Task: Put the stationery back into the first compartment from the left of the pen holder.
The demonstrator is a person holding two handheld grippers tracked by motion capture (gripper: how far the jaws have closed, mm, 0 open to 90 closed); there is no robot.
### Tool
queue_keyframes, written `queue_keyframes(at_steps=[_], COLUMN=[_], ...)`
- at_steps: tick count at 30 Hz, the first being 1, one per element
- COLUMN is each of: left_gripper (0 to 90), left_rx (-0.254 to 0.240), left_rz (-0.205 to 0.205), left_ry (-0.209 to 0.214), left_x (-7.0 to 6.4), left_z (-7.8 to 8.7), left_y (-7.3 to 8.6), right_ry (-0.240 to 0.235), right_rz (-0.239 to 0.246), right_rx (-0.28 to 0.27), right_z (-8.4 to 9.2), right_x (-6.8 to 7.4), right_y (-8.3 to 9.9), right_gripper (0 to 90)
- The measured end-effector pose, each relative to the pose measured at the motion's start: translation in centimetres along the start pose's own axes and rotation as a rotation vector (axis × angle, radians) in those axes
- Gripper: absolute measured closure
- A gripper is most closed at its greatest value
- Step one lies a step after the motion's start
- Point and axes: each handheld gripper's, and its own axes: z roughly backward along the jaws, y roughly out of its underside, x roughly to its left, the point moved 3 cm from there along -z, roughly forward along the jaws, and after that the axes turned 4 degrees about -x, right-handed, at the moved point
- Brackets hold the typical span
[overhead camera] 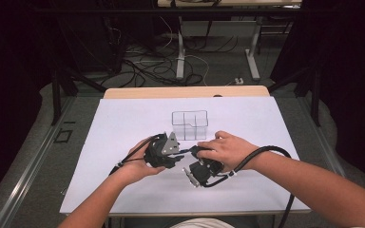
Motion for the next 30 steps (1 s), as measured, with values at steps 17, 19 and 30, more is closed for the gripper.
queue_keyframes(at_steps=[17, 19, 30], left_gripper=[78.6, 79.0, 79.3], left_rx=[0.075, 0.087, 0.088], left_rz=[-0.147, -0.161, -0.173], left_ry=[0.023, 0.020, 0.006], left_x=[-0.6, -0.7, -0.6], left_z=[-1.2, -1.2, -0.8], left_y=[-1.4, -1.4, -1.3], right_ry=[-0.004, -0.001, 0.010], right_rz=[-0.015, -0.004, -0.020], right_rx=[-0.020, -0.023, -0.027], right_z=[0.0, -0.1, -0.1], right_x=[0.3, 0.3, 0.1], right_y=[0.1, 0.1, 0.0], right_gripper=[79.8, 79.8, 79.0])
